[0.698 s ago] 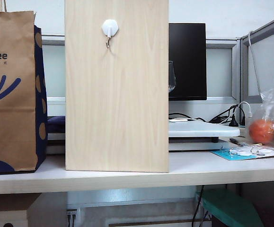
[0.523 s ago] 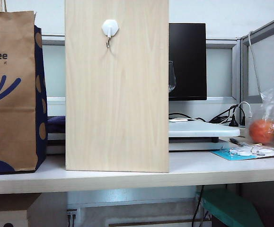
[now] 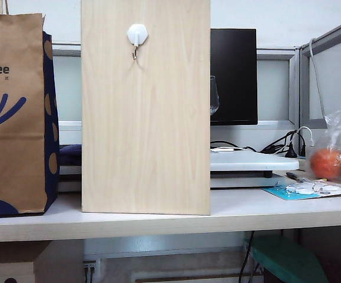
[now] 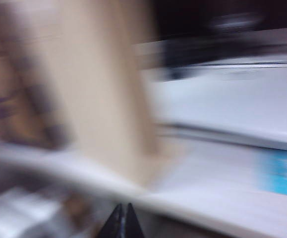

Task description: Pick up the paper bag and hang it on the hook.

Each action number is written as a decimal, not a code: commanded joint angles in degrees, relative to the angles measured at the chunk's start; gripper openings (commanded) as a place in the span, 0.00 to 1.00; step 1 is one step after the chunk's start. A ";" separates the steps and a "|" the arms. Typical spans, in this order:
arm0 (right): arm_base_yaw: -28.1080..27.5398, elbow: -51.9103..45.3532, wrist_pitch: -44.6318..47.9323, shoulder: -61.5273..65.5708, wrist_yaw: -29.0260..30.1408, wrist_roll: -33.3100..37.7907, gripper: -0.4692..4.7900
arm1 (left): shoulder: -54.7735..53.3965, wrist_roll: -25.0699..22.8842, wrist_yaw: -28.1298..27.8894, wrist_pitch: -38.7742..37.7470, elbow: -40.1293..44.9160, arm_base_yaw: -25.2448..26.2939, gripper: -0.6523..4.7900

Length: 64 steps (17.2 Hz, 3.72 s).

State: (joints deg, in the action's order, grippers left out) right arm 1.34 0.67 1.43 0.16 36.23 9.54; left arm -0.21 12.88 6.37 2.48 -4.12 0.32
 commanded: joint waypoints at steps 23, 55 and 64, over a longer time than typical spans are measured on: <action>9.11 -0.39 13.86 0.00 -0.33 2.64 0.09 | -60.43 -19.21 -10.71 18.75 -41.09 0.22 0.18; 9.11 -0.39 13.73 0.00 -4.63 2.64 0.09 | -39.71 1.55 35.89 -2.51 -43.32 -11.50 0.11; 9.07 -0.39 13.38 0.00 -4.63 2.64 0.09 | -50.01 1.77 34.32 3.50 -43.39 -24.63 0.11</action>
State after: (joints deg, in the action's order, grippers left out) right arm 10.41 0.67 14.13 0.16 31.57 12.21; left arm -50.72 14.41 39.59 4.43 -47.22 -23.86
